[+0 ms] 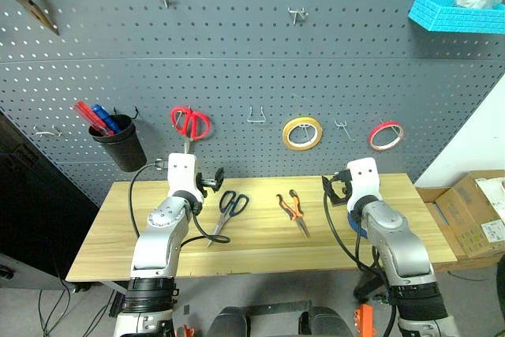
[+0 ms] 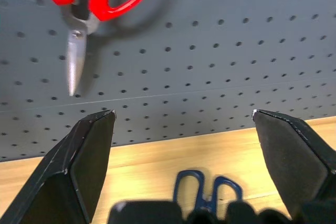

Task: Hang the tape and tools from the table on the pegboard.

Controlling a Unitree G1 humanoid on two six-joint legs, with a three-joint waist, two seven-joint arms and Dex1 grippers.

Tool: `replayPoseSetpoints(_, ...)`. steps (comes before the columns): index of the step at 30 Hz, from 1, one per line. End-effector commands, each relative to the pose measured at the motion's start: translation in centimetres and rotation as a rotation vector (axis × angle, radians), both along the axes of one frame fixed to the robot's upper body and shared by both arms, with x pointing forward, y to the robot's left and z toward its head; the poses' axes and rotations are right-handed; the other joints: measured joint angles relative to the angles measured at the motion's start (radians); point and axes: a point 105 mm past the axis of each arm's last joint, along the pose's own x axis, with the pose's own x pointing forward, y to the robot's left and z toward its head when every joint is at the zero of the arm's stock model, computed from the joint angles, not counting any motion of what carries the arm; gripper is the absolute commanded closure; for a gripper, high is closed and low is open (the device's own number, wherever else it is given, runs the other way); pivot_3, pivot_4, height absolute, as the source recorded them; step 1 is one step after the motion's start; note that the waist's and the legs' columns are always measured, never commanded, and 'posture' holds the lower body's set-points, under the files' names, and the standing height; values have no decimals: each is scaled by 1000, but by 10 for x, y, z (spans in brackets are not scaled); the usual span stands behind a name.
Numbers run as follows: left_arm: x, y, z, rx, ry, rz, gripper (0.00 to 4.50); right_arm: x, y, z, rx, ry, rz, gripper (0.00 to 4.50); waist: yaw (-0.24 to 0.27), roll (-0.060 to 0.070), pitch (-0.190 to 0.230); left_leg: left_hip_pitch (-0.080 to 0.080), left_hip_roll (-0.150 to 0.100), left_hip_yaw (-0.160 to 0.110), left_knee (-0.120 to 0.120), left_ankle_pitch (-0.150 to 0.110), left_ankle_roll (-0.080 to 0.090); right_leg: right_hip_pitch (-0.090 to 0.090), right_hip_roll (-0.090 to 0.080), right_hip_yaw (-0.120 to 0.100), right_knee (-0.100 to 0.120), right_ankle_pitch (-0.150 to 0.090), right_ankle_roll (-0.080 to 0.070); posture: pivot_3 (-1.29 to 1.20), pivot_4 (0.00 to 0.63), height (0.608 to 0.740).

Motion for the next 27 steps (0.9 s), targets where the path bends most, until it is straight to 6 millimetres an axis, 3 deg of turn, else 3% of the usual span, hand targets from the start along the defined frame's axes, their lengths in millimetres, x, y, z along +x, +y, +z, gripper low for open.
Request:
replayPoseSetpoints(1, 3, -46, 27, -57, -58, -241, 31, -3, -4, 7, -46, 8, 75, 0, 3, -1, 8, 0, 0, 0, 0, 0, 0, 0, 0, 0, 0, 0, 0, 137, 99, 740)
replayPoseSetpoints(7, -11, -108, 26, -211, 55, -542, 31, -9, -25, -11, -109, 156, 175, 0, -5, -1, 52, -2, 0, 1, 1, 0, 0, 0, 0, 0, -1, 0, 0, 113, 168, 740)
replayPoseSetpoints(12, -33, -160, 18, -280, 186, -793, 31, -12, -46, -30, -152, 300, 242, 0, -27, -2, 96, -6, 0, 0, 0, 0, 1, -3, 0, 0, -1, -1, -1, 88, 221, 740)
replayPoseSetpoints(21, -58, -201, -23, -369, 392, -901, 31, 1, -70, -59, -78, 422, 188, 0, -50, -2, 132, -18, 2, 0, 1, -1, 1, -15, 0, -1, 1, 2, 4, 43, 254, 740)
replayPoseSetpoints(27, -64, -208, -34, -399, 445, -911, 31, 13, -77, -67, -44, 445, 172, 0, -53, -4, 147, -19, 1, 1, 3, -1, 1, -15, 0, 0, 0, 3, 4, 48, 265, 740)
